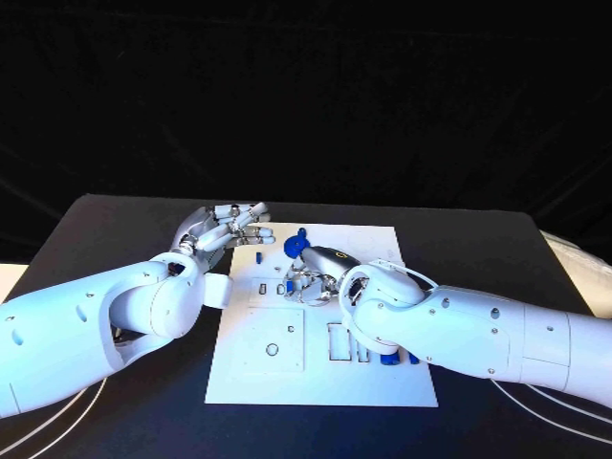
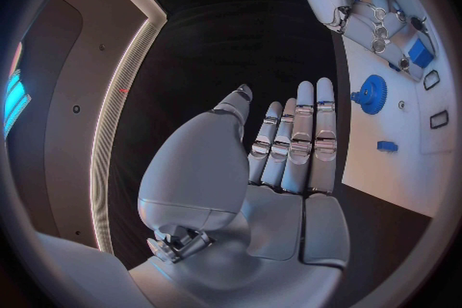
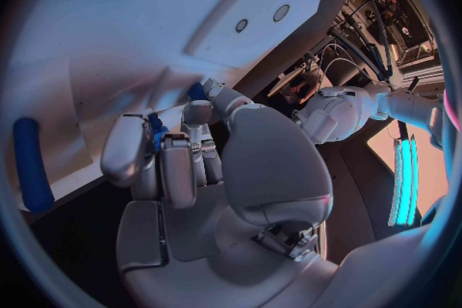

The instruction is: Assemble the parts on the task board

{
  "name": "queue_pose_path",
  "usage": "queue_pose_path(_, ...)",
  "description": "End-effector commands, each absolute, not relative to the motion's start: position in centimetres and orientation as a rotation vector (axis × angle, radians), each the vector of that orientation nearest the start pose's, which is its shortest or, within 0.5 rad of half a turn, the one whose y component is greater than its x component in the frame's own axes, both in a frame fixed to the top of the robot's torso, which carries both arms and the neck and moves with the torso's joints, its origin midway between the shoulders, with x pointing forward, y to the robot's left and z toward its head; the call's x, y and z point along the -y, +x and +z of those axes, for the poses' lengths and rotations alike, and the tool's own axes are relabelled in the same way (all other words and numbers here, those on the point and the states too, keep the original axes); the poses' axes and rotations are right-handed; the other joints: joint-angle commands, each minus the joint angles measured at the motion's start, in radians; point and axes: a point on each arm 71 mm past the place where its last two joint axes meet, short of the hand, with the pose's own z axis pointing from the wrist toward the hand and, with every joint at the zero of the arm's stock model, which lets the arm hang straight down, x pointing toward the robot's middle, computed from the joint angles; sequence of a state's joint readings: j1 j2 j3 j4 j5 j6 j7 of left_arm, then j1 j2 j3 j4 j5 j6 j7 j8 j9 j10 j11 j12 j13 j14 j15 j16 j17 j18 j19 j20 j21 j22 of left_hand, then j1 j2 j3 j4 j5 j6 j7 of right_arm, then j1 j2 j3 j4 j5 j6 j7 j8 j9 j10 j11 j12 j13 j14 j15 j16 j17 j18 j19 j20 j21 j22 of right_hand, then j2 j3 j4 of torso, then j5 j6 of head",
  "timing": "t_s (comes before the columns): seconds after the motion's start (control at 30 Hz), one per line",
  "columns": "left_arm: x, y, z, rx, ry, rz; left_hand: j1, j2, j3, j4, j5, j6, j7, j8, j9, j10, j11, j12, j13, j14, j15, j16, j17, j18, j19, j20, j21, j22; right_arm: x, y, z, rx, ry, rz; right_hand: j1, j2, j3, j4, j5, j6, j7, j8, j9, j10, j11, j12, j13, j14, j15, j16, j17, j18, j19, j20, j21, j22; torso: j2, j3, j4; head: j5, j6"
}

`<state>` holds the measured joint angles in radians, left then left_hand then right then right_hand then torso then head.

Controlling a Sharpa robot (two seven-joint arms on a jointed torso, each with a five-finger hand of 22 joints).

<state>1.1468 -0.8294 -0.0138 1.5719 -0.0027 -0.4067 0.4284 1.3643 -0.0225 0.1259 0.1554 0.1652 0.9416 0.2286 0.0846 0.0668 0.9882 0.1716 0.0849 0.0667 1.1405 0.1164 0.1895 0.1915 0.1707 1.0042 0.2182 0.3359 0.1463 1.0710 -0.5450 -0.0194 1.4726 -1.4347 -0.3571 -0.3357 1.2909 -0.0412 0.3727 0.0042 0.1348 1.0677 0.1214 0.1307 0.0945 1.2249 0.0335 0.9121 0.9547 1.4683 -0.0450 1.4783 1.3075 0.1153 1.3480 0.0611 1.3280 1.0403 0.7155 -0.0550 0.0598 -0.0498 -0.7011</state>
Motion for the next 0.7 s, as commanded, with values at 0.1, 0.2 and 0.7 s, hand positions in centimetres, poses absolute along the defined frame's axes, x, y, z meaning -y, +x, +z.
queue_pose_path(0.1, -19.19, 47.61, -18.75, -1.379, -1.138, -1.559, 0.001, 0.007, -0.001, -0.006, -0.006, 0.008, 0.001, -0.004, -0.001, 0.003, 0.003, -0.003, -0.001, 0.001, -0.002, -0.007, 0.002, 0.010, 0.006, -0.001, 0.004, 0.000, 7.42, 45.68, -24.49, -1.840, -0.044, 0.717, -0.007, -0.011, -0.006, -0.001, 0.008, -0.010, 0.002, -0.006, -0.003, -0.009, 0.001, -0.010, -0.004, 0.064, 0.005, -0.004, 0.072, -0.015, -0.006, 0.003, -0.005, -0.002, 0.000, -0.0003, 0.0002, 0.000, -0.002)
queue_pose_path(0.2, -19.19, 47.61, -18.76, -1.379, -1.138, -1.559, 0.001, 0.007, -0.002, -0.006, -0.006, 0.008, 0.001, -0.005, -0.001, 0.003, 0.003, -0.004, -0.001, 0.001, -0.002, -0.007, 0.002, 0.010, 0.005, -0.001, 0.004, 0.000, 7.43, 45.69, -24.49, -1.837, -0.044, 0.718, -0.010, -0.016, -0.008, 0.000, 0.010, -0.013, 0.003, -0.008, -0.004, -0.012, 0.002, -0.013, -0.007, 0.064, 0.006, -0.004, 0.072, -0.015, -0.006, 0.004, -0.006, -0.003, -0.001, 0.0001, 0.0001, 0.000, -0.003)
queue_pose_path(0.7, -19.22, 47.64, -18.79, -1.381, -1.139, -1.559, 0.001, 0.007, -0.002, -0.006, -0.006, 0.008, 0.001, -0.005, -0.001, 0.003, 0.003, -0.004, -0.001, 0.001, -0.002, -0.007, 0.002, 0.010, 0.005, -0.001, 0.004, 0.000, 7.50, 45.67, -24.37, -1.817, -0.038, 0.729, -0.013, -0.029, -0.012, -0.002, 0.013, -0.020, 0.006, -0.013, -0.006, -0.022, 0.005, -0.027, -0.019, 0.063, 0.008, -0.005, 0.071, -0.014, -0.007, 0.006, -0.008, -0.005, 0.000, 0.0003, 0.0007, -0.004, -0.004)
